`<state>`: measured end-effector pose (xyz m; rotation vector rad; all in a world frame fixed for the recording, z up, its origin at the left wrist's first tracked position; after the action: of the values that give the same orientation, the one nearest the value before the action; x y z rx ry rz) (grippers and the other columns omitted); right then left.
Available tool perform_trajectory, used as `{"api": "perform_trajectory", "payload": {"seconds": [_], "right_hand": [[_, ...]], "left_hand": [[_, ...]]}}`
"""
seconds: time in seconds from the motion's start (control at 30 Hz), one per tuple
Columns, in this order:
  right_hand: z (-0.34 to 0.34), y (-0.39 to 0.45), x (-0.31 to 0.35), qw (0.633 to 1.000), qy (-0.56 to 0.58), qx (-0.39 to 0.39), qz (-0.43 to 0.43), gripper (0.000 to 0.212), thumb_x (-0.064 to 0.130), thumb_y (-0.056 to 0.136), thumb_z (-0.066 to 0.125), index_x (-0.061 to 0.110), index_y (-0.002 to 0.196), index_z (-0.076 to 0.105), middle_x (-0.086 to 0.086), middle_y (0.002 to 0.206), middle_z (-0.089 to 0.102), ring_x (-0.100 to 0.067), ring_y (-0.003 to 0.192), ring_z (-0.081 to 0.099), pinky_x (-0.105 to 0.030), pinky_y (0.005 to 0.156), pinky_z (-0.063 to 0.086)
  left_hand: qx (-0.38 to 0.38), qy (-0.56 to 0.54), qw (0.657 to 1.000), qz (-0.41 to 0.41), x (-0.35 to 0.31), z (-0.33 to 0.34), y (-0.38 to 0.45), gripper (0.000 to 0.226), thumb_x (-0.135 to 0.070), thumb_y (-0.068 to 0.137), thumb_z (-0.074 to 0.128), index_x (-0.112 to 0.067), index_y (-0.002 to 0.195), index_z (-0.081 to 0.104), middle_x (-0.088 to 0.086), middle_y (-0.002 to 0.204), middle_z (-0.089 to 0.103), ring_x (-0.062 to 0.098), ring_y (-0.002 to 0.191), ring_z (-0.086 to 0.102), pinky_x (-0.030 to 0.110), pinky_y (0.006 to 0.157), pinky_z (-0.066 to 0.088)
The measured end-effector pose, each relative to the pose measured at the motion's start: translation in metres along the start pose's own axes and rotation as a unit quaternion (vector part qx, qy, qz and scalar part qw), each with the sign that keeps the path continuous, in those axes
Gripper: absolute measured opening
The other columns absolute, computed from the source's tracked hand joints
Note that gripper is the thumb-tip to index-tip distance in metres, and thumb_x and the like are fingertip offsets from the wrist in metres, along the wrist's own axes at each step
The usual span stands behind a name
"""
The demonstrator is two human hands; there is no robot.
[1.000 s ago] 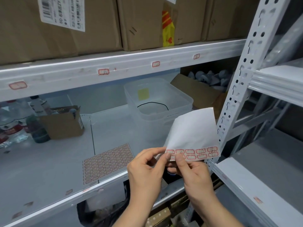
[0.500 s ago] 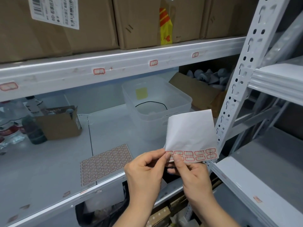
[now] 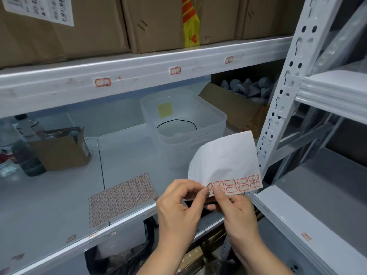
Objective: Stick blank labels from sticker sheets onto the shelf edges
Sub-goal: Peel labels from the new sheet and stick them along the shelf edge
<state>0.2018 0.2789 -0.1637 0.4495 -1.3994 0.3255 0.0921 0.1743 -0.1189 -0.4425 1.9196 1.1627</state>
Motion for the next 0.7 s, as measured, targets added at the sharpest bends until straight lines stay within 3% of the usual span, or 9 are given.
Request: {"api": "perform_trajectory", "payload": {"seconds": [0.37,0.53,0.7], "right_hand": [[-0.005,0.006,-0.002,1.0,0.015,0.001,0.019,0.036,0.039,0.089,0.06,0.012,0.088,0.084,-0.009,0.087,0.082,-0.02,0.084,0.079,-0.023,0.063,0.059],[-0.004,0.008,-0.008,0.998,0.049,0.007,0.044,0.035,0.04,0.087,0.061,0.014,0.088,0.084,-0.012,0.087,0.081,-0.018,0.079,0.077,-0.023,0.061,0.059],[-0.017,0.015,-0.019,0.997,0.039,-0.03,0.064,0.037,0.042,0.086,0.061,0.011,0.086,0.082,-0.01,0.083,0.081,-0.017,0.07,0.076,-0.021,0.058,0.059]], "left_hand": [[0.037,-0.022,0.999,-0.004,0.009,0.012,0.003,0.01,-0.015,0.085,0.081,-0.022,0.08,0.076,-0.008,0.082,0.071,0.014,0.079,0.069,0.026,0.068,0.055],[0.031,-0.038,0.999,-0.017,0.018,0.014,0.003,0.009,-0.019,0.083,0.079,-0.025,0.078,0.075,-0.009,0.081,0.07,0.013,0.077,0.069,0.017,0.068,0.051],[-0.002,-0.054,0.996,-0.071,0.038,0.014,-0.001,0.007,-0.041,0.082,0.077,-0.034,0.08,0.074,-0.009,0.081,0.07,0.013,0.073,0.067,0.013,0.064,0.048]]}}
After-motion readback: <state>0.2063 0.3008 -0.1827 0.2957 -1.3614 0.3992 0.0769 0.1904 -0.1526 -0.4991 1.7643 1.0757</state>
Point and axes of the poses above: each hand's wrist, its own y-axis towards the middle knuckle, its own z-axis out of the palm, x = y × z, the point moved 5 cm from there along y, towards the middle knuckle
